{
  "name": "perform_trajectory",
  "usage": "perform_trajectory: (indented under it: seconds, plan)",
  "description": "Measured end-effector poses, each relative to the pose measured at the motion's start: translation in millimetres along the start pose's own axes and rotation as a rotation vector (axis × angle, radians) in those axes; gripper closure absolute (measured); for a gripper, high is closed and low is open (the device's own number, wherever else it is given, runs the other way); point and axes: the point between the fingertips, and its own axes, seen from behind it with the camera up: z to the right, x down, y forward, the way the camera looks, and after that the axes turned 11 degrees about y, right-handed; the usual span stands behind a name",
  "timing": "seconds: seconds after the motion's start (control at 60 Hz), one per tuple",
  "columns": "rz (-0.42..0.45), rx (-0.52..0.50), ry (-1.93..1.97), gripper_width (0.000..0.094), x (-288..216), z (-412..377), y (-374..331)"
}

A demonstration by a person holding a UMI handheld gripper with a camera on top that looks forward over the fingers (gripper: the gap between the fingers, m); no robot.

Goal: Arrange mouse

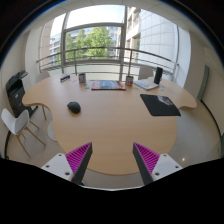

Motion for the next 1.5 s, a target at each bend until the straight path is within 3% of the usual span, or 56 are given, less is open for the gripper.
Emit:
perform_trajectory:
  seconds: [0.133, 0.317, 0.617, 0.783, 0.833, 0.9, 1.133, 1.217, 1.333, 1.5]
  plan:
    - [0.042, -0.091, -0.07, 0.0096, -14, -96, 65]
    - [0.047, -0.131, -0.114, 0.0095, -35, -183, 164]
    - [0.026, -0.089, -0.163, 0.0089, -65, -227, 272]
    - [0.028, -0.085, -0.145, 0.015, -84, -229, 302]
    - [0.02, -0.095, -0.125, 0.0205, -87, -232, 310]
    - [0.005, -0.135, -0.095, 0.0393, -86, -240, 316]
    - [-0.007, -0.152, -0.119, 0.0528, -87, -244, 312]
    - [0.028, -0.177, -0.131, 0.0557, -103, -249, 297]
    - [0.121, -0.247, -0.088, 0.056, -163, -253, 246]
    - [0.343, -0.313, 0.002, 0.0561, -303, -190, 166]
